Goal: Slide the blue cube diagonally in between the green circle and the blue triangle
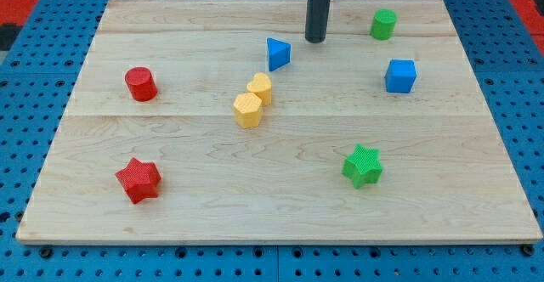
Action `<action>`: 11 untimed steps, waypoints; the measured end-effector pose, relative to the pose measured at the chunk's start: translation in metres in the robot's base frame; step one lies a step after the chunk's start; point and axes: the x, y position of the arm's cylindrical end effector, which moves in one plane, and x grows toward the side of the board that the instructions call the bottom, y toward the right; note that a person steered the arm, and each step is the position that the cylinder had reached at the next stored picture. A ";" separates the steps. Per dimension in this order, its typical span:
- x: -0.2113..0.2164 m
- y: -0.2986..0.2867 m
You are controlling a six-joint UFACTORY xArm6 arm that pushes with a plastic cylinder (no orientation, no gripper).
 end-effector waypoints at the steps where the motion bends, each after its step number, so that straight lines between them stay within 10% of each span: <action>1: 0.042 -0.054; 3: 0.036 -0.029; 7: 0.057 0.222; 9: 0.111 0.127; 11: 0.079 0.047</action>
